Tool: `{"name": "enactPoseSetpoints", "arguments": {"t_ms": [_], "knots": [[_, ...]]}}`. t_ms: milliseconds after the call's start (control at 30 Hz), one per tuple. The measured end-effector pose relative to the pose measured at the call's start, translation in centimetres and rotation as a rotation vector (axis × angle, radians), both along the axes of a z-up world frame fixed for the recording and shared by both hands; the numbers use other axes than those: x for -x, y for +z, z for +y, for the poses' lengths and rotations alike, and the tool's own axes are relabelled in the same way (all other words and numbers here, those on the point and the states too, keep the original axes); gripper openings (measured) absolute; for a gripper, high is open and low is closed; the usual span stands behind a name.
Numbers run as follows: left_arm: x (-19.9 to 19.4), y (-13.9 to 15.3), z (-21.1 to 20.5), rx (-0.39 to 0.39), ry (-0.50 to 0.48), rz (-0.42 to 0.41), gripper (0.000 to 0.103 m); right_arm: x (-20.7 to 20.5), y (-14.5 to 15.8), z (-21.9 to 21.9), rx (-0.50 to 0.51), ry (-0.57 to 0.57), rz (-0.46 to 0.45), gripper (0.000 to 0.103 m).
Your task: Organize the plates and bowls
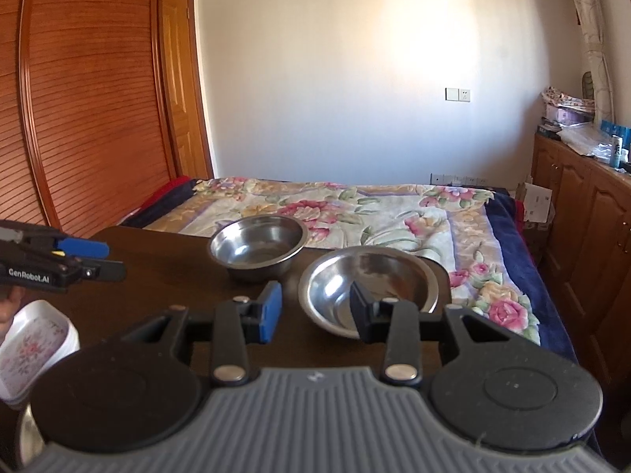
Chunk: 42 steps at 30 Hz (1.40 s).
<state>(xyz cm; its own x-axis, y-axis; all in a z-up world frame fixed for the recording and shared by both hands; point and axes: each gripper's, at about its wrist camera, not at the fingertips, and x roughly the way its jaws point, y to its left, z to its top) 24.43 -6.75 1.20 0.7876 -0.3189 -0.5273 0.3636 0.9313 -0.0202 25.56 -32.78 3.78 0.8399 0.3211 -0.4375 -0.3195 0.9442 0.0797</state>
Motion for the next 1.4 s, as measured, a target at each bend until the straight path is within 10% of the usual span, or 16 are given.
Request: {"name": "enactPoseSetpoints", "arguments": {"t_ms": [700,1400], "knots": [[-11.8,-2.5,-1.0,0.024,0.050,0.131,0.057,-12.6,-1.3,5.3,0.046,0.120,0.157,0.039],[-14.1,-3.5,-1.7,0.081,0.042,0.201,0.041,-16.1,-2.8,6.8,0.044,0.127,0.299,0.031]]}}
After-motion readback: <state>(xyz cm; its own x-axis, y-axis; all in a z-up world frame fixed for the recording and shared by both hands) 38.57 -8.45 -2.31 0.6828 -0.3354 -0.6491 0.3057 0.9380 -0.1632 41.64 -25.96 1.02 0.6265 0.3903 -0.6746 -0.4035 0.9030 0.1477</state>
